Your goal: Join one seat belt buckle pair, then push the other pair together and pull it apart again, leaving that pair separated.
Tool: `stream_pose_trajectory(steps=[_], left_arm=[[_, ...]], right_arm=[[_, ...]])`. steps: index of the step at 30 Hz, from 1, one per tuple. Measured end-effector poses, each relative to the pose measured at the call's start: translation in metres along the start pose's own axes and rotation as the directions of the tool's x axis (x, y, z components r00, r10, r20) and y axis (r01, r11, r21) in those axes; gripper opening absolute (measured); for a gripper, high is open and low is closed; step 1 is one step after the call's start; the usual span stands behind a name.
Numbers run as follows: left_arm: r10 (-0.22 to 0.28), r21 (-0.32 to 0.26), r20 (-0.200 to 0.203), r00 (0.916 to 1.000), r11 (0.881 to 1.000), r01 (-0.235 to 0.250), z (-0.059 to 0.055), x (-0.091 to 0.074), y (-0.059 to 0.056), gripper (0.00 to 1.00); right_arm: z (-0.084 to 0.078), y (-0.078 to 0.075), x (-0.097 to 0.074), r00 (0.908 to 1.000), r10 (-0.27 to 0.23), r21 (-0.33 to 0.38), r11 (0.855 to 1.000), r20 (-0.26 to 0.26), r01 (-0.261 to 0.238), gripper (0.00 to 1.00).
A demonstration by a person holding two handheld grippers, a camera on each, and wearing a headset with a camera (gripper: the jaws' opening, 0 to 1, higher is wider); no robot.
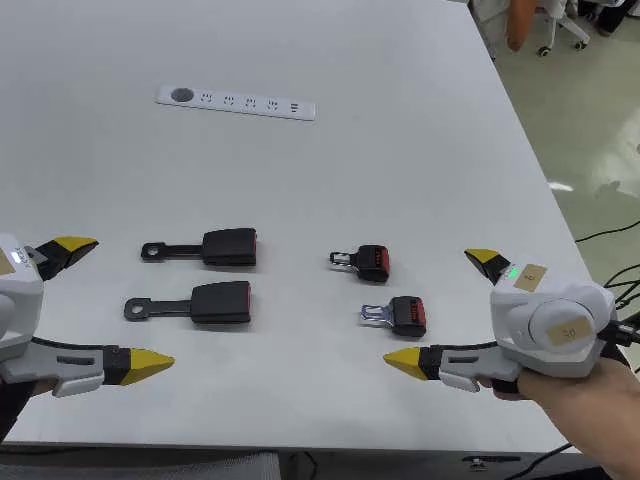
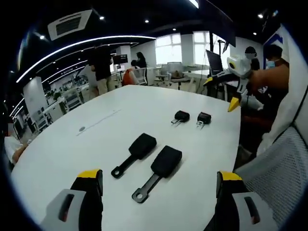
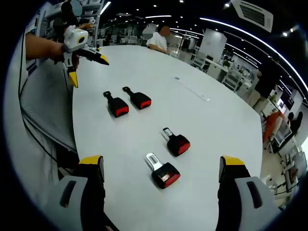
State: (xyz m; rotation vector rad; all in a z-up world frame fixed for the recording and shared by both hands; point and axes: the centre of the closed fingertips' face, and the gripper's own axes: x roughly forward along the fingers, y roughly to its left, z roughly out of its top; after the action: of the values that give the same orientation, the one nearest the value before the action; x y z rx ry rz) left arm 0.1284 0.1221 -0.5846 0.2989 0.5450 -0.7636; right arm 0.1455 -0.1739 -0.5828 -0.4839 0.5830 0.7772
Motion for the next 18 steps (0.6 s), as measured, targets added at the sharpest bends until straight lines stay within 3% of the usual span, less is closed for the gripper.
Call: stream_pose_trajectory(steps=[18], left_arm=[[-0.012, 0.019, -0.018, 0.9998, 1.000, 0.012, 0.0031, 0.0013, -0.0010, 1.00]], right_arm=[[0.0023, -0.0004, 0.0001, 0.9999, 0.003, 0.003, 1.000, 0.014, -0.003, 1.00]])
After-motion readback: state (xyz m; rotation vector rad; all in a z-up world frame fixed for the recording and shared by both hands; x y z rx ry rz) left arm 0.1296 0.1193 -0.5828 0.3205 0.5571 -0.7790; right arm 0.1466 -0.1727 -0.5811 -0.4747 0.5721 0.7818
